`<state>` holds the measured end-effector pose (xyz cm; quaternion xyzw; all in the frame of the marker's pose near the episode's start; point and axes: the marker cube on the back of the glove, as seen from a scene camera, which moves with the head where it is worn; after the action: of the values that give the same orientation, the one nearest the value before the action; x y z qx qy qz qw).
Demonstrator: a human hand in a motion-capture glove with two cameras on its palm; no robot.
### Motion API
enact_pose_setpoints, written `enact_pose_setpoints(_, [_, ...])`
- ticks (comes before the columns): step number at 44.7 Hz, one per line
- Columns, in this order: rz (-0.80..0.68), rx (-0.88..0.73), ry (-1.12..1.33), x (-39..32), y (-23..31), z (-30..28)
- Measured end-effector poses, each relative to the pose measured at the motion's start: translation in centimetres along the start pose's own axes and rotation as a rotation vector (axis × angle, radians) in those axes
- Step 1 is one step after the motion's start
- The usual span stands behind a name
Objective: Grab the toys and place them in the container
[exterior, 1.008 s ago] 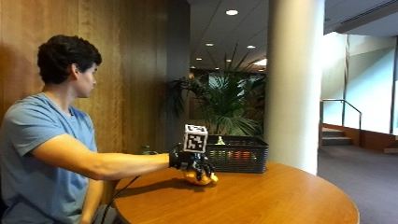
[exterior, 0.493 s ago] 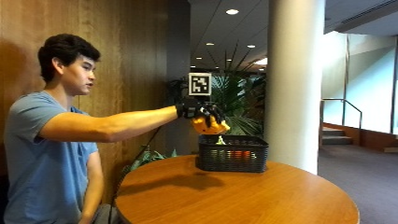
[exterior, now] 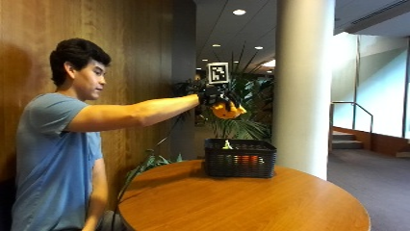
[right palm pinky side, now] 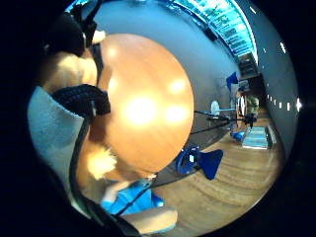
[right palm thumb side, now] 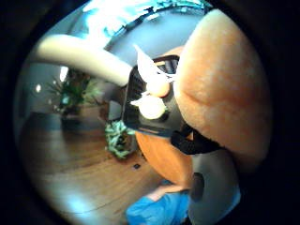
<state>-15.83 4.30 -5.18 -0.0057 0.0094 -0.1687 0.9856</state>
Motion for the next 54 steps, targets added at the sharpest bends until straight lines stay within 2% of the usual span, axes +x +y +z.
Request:
enact_pose_setpoints(8, [-0.135, 0.041, 0.021, -6.5, -2.3, 1.2])
enact_pose_setpoints(12, [-0.123, 0.029, 0.004, -9.1, -3.4, 2.5])
enact_pose_setpoints(18, [-0.125, 0.01, -0.053, -5.8, -3.1, 4.6])
enact_pose_setpoints(25, [-0.153, -0.057, -0.08, -7.2, -3.6, 8.0])
enact_pose_setpoints(32, [-0.283, -0.128, -0.082, -7.0, -3.1, 9.6])
enact_pose_setpoints(38, [-0.155, -0.064, -0.04, -6.4, -3.3, 8.5])
enact_pose_setpoints(47, [-0.177, -0.002, 0.011, -4.5, -1.4, 6.3])
enact_pose_setpoints(54, [-0.157, -0.003, 0.076, -9.6, -1.4, 6.0])
